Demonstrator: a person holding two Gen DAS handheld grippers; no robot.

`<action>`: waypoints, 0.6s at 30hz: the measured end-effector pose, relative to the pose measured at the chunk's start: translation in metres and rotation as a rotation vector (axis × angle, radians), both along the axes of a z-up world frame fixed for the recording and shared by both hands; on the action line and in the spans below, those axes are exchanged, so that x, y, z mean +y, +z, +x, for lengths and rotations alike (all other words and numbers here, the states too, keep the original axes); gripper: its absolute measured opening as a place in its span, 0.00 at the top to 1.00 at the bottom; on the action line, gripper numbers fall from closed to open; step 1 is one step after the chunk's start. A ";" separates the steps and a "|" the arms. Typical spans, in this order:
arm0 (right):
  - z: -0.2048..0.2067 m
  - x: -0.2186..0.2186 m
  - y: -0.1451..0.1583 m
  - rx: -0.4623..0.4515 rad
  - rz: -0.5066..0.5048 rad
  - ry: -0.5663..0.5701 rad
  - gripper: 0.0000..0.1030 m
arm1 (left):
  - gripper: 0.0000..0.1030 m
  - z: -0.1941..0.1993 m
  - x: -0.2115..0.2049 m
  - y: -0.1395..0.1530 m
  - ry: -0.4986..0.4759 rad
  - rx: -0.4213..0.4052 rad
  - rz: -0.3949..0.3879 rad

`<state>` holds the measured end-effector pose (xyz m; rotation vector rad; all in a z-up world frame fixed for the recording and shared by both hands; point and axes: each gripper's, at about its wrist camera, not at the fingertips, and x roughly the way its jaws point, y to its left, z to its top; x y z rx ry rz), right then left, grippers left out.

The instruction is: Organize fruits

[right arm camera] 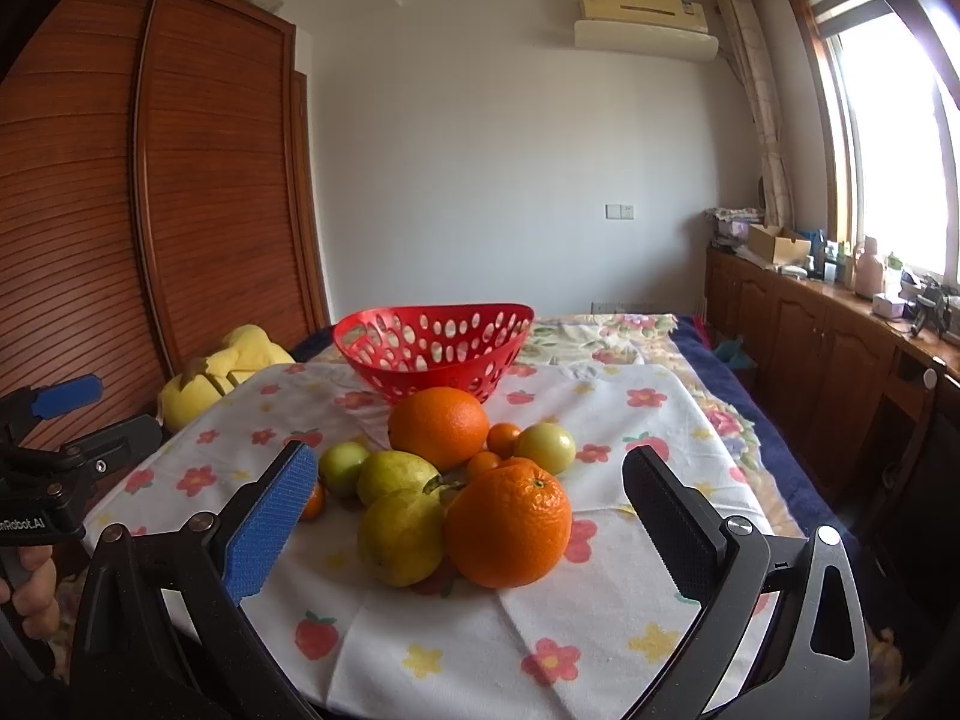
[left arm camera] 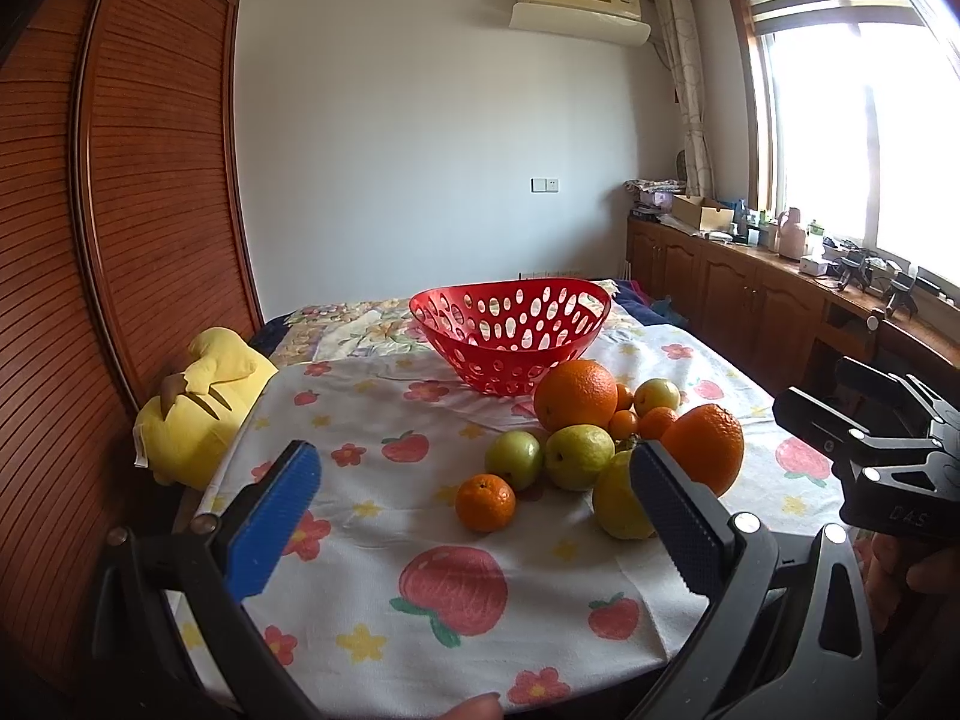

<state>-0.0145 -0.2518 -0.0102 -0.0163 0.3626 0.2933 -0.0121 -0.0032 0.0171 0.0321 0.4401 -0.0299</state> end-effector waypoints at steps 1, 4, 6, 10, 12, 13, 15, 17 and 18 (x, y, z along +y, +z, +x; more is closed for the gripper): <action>0.000 0.000 0.000 0.000 -0.001 0.000 0.00 | 0.00 0.000 0.000 0.000 0.000 0.000 0.000; 0.000 0.001 0.000 0.000 0.000 0.000 0.00 | 0.00 -0.001 0.000 0.000 0.000 -0.002 0.001; 0.000 0.000 0.000 0.000 0.001 0.001 0.00 | 0.00 -0.001 -0.001 0.001 -0.001 -0.003 0.000; 0.000 0.001 0.000 -0.001 0.001 0.001 0.00 | 0.00 -0.001 0.000 0.001 -0.001 -0.003 0.000; 0.000 0.001 0.000 -0.002 0.001 0.000 0.00 | 0.00 -0.001 0.000 0.001 -0.001 -0.002 0.000; 0.000 0.001 0.000 -0.002 0.001 0.000 0.00 | 0.00 -0.001 0.000 0.000 -0.001 -0.003 0.000; 0.000 0.001 0.000 -0.001 0.001 0.000 0.00 | 0.00 -0.001 -0.001 0.001 0.000 -0.004 0.000; 0.000 0.001 0.000 -0.002 0.000 0.000 0.00 | 0.00 -0.002 -0.001 0.000 0.000 -0.003 -0.001; -0.001 0.002 0.001 -0.002 -0.001 0.000 0.00 | 0.00 -0.002 -0.001 0.001 0.000 -0.003 0.000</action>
